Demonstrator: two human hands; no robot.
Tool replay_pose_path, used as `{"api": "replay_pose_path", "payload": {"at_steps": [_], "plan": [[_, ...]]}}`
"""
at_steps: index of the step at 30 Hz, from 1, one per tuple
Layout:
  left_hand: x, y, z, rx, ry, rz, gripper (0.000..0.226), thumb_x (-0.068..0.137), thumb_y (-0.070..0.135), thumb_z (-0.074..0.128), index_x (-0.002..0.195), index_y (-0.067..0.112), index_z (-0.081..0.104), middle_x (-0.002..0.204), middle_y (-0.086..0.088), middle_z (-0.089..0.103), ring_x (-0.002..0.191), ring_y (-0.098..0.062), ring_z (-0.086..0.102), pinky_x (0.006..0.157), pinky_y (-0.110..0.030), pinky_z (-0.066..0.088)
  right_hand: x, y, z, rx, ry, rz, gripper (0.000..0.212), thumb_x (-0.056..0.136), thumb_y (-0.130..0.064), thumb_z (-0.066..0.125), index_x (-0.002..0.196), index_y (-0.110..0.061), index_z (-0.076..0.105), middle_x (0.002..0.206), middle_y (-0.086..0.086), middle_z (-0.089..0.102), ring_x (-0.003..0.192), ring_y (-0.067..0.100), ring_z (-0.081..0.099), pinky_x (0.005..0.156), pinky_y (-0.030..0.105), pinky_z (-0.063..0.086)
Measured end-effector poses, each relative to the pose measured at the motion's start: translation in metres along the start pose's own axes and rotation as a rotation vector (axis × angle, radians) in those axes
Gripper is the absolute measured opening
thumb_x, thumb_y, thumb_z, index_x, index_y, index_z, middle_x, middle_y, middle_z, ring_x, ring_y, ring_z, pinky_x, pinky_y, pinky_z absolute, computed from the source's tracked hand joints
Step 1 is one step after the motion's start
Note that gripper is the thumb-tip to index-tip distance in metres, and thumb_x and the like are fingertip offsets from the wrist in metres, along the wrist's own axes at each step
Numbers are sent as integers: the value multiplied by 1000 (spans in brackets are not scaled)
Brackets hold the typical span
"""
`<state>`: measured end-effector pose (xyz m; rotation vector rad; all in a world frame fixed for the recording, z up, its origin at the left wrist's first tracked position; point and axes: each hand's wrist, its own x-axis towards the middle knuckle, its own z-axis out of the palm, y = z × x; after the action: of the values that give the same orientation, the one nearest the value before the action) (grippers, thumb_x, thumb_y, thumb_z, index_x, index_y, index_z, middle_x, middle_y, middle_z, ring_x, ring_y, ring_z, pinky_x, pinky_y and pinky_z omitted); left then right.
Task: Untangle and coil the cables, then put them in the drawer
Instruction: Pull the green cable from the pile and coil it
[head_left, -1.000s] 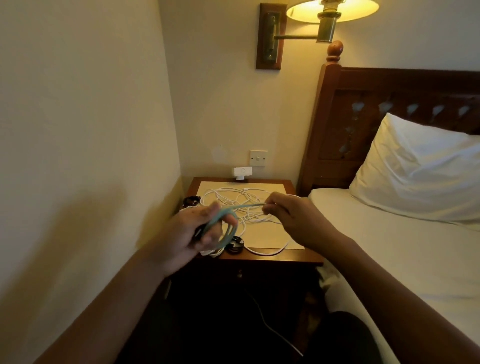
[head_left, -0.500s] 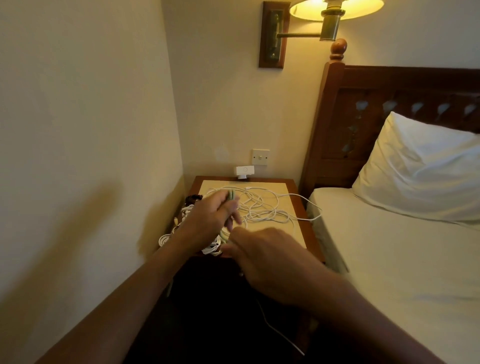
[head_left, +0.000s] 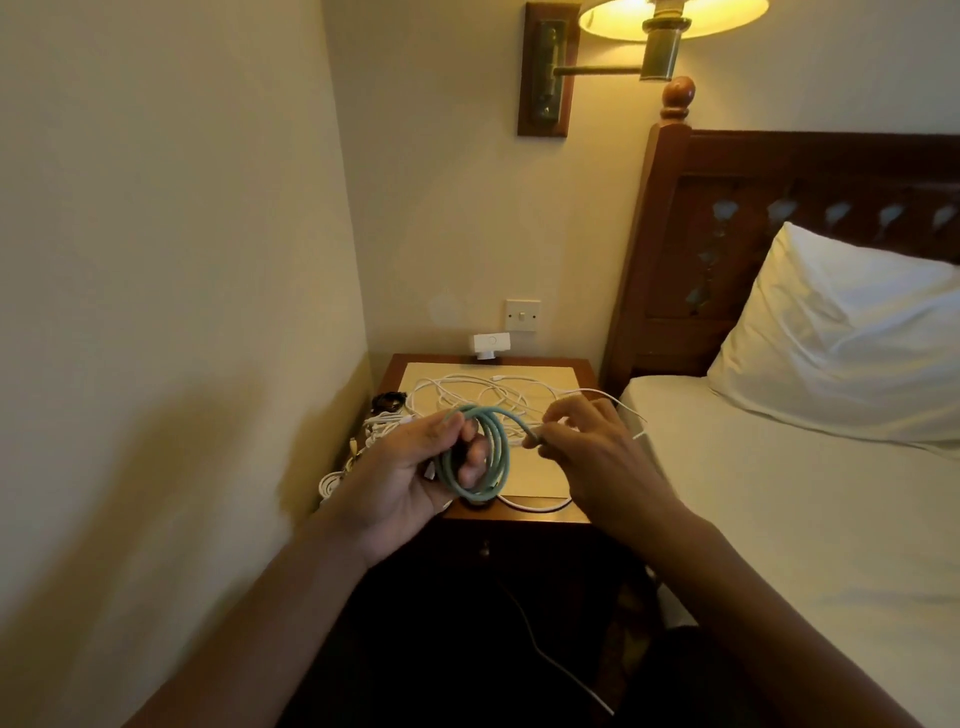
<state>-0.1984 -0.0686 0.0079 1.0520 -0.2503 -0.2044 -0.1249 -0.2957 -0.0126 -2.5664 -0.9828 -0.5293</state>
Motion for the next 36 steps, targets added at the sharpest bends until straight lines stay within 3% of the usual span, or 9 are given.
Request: {"api": "replay_pose_path", "payload": {"at_steps": [2,4,11,15,21,28,32,36], "plan": [[1,-11,4,-73,76,-7,23,102,18,47,87,6,60,81,-10,56,72,-18,54,69,-28,50,-1,-9,0,270,12,146,23,100,-18,64,121,-25,72,121,-9,61,107,5,57,88,21,51],[1,-19,7,-107,124,3,23,100,18,44,86,6,57,79,-8,53,72,-18,52,72,-30,47,-4,-18,1,554,76,291,20,102,-21,63,118,-25,74,107,-13,71,97,3,67,86,22,56],[3,-33,12,45,89,-36,24,99,26,55,96,4,67,72,-6,47,69,-17,49,71,-31,44,-8,-42,12,1253,107,568,14,99,-14,66,110,-10,74,97,8,79,92,24,77,82,37,62],[1,-30,18,70,160,-20,28,101,22,52,101,1,69,73,-6,51,69,-18,54,70,-31,49,-11,-44,14,1294,145,623,14,101,-13,63,110,-11,73,96,6,79,90,20,77,78,30,61],[-4,-26,16,300,375,2,31,106,25,44,87,7,61,68,-1,53,66,-15,49,65,-30,44,-10,-46,9,1485,64,656,19,98,-9,64,116,-5,67,101,13,79,94,28,77,81,37,64],[-7,-28,19,394,386,-25,30,108,20,42,85,8,55,61,9,55,59,-5,52,64,-25,43,-14,-50,16,1547,75,709,19,97,-6,64,115,0,65,104,18,78,95,31,77,75,33,63],[-6,-34,15,450,415,-35,31,108,25,43,86,11,59,83,-3,60,82,-18,53,81,-34,42,-14,-52,20,1642,-30,739,28,86,-14,71,110,-1,67,101,17,77,90,26,76,72,29,61],[-5,-37,12,474,420,-62,27,108,27,45,119,20,70,117,0,71,108,-11,63,93,-30,45,-15,-52,26,1711,-213,737,20,100,-11,57,110,-3,73,105,14,74,96,22,71,85,32,56]]}}
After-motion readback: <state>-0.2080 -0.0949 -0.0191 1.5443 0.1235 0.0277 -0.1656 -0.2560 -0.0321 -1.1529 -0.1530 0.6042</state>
